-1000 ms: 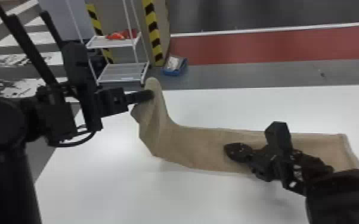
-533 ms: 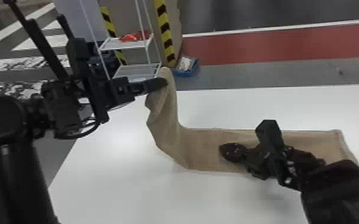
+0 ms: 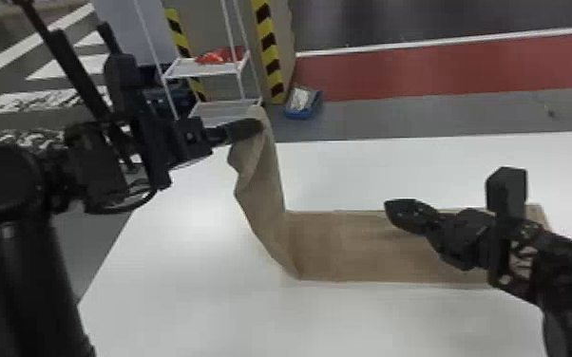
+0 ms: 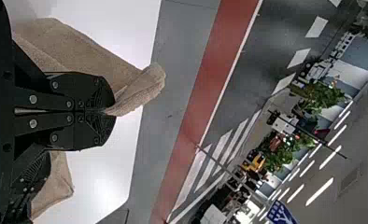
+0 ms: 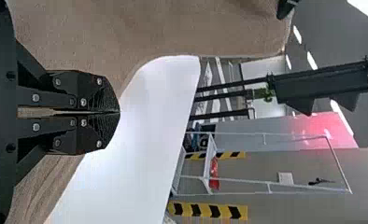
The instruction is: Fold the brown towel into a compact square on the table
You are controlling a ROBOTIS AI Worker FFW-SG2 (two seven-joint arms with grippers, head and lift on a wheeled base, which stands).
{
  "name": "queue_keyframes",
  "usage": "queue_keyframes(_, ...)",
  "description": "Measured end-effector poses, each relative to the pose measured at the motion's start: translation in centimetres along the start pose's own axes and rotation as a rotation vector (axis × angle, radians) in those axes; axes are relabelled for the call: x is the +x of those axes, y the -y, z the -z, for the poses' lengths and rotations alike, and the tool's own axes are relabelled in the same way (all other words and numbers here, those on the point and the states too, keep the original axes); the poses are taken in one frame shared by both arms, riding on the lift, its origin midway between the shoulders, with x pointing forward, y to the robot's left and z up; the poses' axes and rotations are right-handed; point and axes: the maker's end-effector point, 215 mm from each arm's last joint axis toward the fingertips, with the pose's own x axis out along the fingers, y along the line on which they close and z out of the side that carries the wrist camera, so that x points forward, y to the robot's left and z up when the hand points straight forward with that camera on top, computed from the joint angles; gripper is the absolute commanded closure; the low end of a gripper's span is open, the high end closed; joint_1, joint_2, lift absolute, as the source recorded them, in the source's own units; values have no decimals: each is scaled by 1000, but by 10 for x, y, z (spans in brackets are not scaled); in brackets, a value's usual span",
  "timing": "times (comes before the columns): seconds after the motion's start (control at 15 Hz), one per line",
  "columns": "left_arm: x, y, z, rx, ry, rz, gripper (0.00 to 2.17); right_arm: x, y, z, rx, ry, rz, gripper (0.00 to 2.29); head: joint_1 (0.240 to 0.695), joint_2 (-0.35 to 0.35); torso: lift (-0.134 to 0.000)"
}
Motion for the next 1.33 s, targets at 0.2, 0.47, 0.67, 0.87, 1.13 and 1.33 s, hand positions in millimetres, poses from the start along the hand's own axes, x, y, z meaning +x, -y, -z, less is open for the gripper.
queue_keyframes(0.2, 2, 2, 1, -1, -1, 9, 1794, -40, 58, -2, -31, 2, 101, 893, 672, 151, -128)
queue_keyframes(0.47, 3, -1, -6, -6, 20, 15, 1794, -96, 123, 10, -48, -32, 204, 893, 669, 62, -128)
queue_keyframes(0.67, 9, -5, -24, -20, 78, 20, 1794, -118, 141, 23, -44, -64, 223, 896, 665, 41, -128)
queue_keyframes(0.87, 15, -9, -33, -41, 116, 26, 1794, -133, 154, 41, -18, -89, 248, 896, 666, 19, -128)
queue_keyframes(1.13, 20, -8, -35, -45, 131, 39, 1791, -128, 152, 46, -20, -88, 249, 896, 668, 16, -128)
queue_keyframes(1.33, 19, -8, -30, -41, 125, 40, 1791, -118, 149, 44, -30, -94, 234, 896, 669, 23, -128)
